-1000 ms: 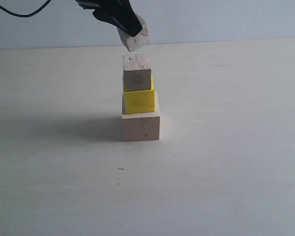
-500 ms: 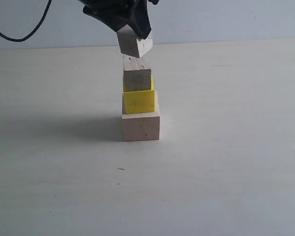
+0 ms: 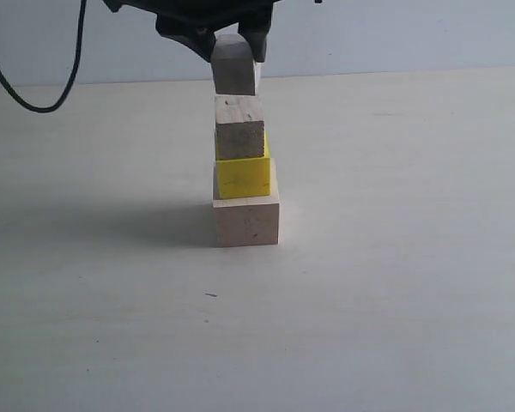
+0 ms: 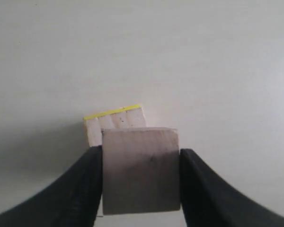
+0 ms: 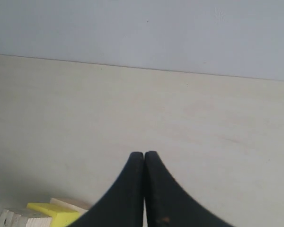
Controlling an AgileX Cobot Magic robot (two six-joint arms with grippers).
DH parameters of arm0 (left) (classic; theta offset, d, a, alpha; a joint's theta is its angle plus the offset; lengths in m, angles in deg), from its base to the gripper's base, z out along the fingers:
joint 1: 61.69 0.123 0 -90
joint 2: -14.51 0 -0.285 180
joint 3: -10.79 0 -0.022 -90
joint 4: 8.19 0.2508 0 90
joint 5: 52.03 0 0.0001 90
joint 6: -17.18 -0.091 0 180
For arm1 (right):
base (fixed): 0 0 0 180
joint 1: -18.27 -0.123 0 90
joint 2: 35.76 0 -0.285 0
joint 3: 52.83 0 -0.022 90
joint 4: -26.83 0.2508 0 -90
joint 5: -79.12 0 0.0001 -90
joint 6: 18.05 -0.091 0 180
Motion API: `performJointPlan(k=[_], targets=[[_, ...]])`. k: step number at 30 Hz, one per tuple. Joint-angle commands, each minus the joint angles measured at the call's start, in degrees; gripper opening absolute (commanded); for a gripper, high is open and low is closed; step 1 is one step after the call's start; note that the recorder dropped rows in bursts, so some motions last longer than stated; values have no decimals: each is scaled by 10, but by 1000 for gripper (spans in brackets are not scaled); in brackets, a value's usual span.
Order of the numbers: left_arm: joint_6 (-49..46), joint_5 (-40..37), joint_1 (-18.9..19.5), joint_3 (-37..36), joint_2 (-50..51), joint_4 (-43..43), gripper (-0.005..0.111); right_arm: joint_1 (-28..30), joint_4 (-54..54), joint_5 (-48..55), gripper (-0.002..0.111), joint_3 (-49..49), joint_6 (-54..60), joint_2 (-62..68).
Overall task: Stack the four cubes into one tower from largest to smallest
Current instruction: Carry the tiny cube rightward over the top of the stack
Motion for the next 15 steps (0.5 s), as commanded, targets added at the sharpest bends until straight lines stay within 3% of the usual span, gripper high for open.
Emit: performJointPlan(k=[1, 15], targets=[[47, 6, -13, -3, -12, 0, 0, 2, 3, -2, 0, -3, -5, 17], [105, -23, -20, -3, -9, 31, 0, 2, 59, -2, 0, -3, 6, 26]])
